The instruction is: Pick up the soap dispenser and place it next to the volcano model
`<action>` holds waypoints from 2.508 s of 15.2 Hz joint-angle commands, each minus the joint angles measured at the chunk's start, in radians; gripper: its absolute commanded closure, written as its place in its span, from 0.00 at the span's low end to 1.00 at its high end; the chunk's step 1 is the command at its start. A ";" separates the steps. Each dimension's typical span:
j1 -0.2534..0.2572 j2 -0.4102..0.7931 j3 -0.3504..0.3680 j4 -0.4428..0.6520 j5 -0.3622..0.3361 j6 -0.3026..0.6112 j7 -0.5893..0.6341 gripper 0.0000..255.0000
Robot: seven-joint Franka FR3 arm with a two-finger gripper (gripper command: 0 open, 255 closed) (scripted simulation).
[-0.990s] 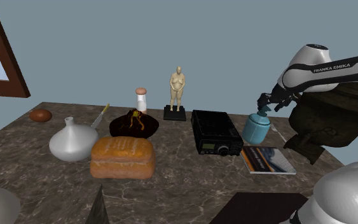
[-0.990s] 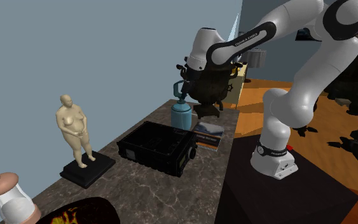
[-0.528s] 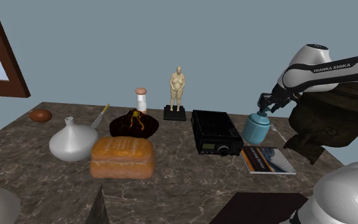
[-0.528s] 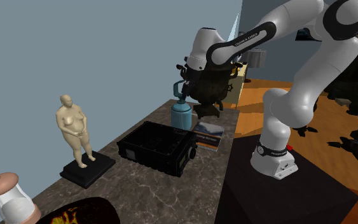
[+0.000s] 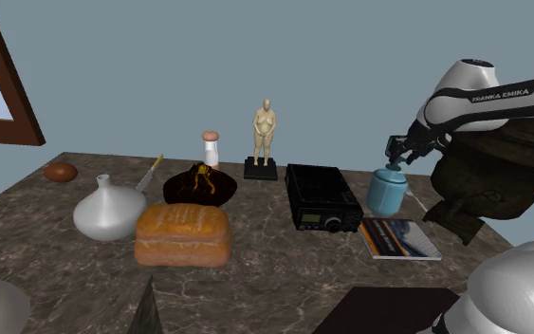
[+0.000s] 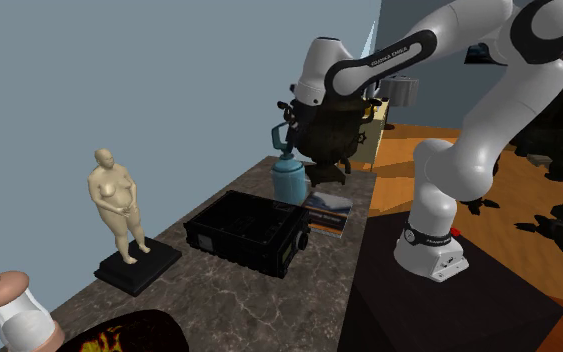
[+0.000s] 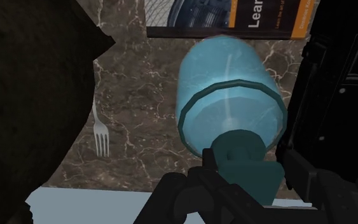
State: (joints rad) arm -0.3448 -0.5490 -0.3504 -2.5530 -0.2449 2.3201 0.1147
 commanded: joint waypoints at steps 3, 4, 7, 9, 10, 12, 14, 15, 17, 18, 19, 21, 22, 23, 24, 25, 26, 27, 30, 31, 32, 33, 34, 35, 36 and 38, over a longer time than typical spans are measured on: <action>0.004 -0.018 0.012 0.042 0.007 -0.059 0.001 1.00; 0.004 -0.022 0.015 0.053 0.009 -0.074 0.001 1.00; 0.007 -0.031 0.021 0.087 0.014 -0.117 -0.001 1.00; 0.008 -0.035 0.025 0.110 0.018 -0.145 -0.003 1.00; 0.009 -0.037 0.027 0.122 0.020 -0.159 -0.003 1.00; 0.011 -0.040 0.031 0.147 0.023 -0.186 -0.005 1.00; 0.013 -0.042 0.035 0.172 0.027 -0.213 -0.006 1.00; 0.013 -0.043 0.037 0.185 0.029 -0.227 -0.007 1.00; 0.015 -0.043 0.040 0.211 0.032 -0.254 -0.009 1.00; 0.016 -0.043 0.042 0.225 0.034 -0.267 -0.010 1.00; 0.017 -0.043 0.043 0.238 0.036 -0.280 -0.010 1.00; 0.019 -0.041 0.047 0.266 0.039 -0.306 -0.012 1.00; 0.020 -0.040 0.048 0.280 0.041 -0.320 -0.013 1.00; 0.021 -0.039 0.050 0.295 0.043 -0.333 -0.014 1.00; 0.022 -0.037 0.051 0.309 0.044 -0.346 -0.015 1.00; 0.023 -0.036 0.052 0.324 0.046 -0.358 -0.016 1.00; 0.024 -0.034 0.054 0.338 0.048 -0.371 -0.017 1.00; 0.025 -0.032 0.055 0.353 0.049 -0.384 -0.018 1.00; 0.028 -0.024 0.058 0.399 0.054 -0.423 -0.021 1.00; 0.029 -0.021 0.059 0.415 0.056 -0.435 -0.022 1.00; 0.030 -0.018 0.060 0.431 0.058 -0.448 -0.023 1.00; 0.031 -0.014 0.061 0.447 0.059 -0.461 -0.024 1.00; 0.032 -0.011 0.062 0.464 0.061 -0.474 -0.025 1.00; 0.033 -0.007 0.063 0.480 0.063 -0.486 -0.027 1.00; 0.034 -0.003 0.064 0.497 0.064 -0.499 -0.028 1.00; 0.036 0.006 0.065 0.531 0.068 -0.525 -0.030 1.00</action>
State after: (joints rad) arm -0.3100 -0.5476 -0.2850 -2.0400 -0.1790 1.8083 0.0869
